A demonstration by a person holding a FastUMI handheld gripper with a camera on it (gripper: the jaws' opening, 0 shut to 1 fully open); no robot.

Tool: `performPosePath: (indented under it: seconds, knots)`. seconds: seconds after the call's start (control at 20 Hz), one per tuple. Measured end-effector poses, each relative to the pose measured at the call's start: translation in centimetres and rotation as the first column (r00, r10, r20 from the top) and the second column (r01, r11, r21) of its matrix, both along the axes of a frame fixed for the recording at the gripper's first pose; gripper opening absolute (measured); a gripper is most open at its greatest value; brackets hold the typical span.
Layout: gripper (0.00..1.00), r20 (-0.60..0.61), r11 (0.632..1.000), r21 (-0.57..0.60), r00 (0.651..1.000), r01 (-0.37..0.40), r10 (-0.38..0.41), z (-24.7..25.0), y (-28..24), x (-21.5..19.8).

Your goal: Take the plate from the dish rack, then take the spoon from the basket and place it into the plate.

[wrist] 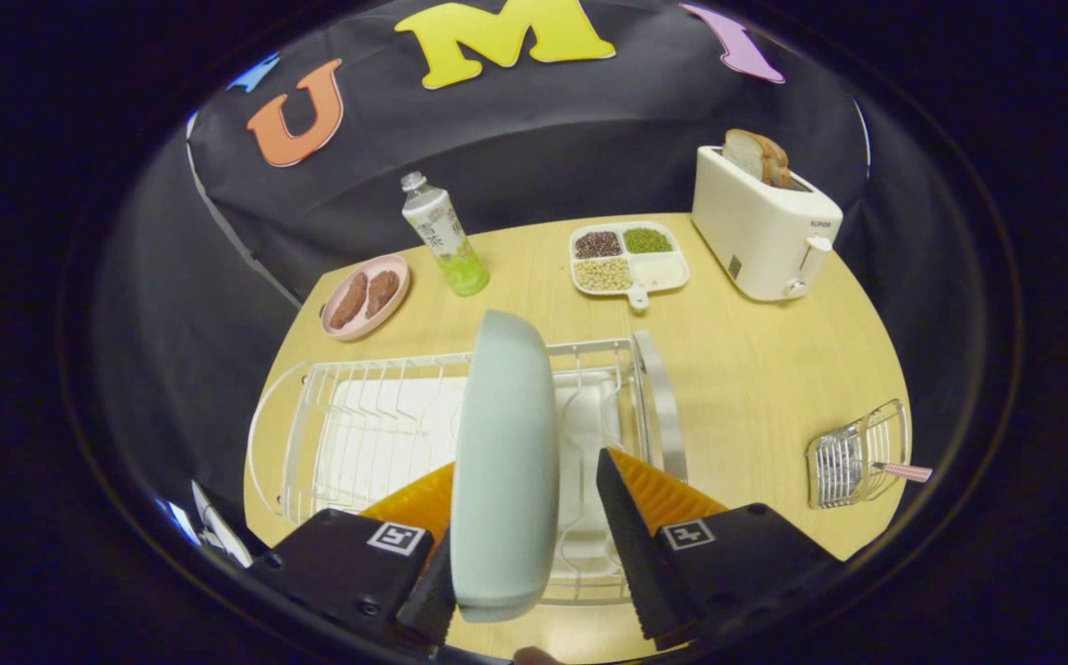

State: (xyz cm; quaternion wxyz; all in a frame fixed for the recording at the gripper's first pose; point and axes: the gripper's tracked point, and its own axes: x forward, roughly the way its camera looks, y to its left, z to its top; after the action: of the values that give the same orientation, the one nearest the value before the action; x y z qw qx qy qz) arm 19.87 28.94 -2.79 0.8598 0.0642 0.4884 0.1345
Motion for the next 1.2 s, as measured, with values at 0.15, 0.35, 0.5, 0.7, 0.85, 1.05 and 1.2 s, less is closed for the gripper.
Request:
performPosePath:
  seconds: [0.15, 0.35, 0.5, 0.7, 0.85, 1.05, 1.2]
  knots:
    - [0.6, -0.023, 1.0, 0.014, 0.999, -0.028, 0.028, -0.5, 1.3, -0.4]
    - [0.48, -0.051, 1.0, -0.013, 0.999, 0.017, -0.018, -1.3, 1.1, -0.5]
    - [0.44, -0.053, 0.998, -0.048, 0.997, 0.048, -0.05, -1.4, 0.7, -0.3]
    - [0.41, -0.06, 0.992, -0.098, 0.995, 0.077, -0.083, -1.2, 0.6, -1.0]
    - [0.4, -0.041, 0.984, -0.15, 0.994, 0.093, -0.101, -0.1, 0.1, -0.9]
    - [0.39, -0.008, 0.971, -0.219, 0.995, 0.099, -0.103, 1.0, -0.2, -0.8]
    - [0.39, 0.016, 0.963, -0.247, 0.994, 0.113, -0.112, 1.7, -0.4, -0.6]
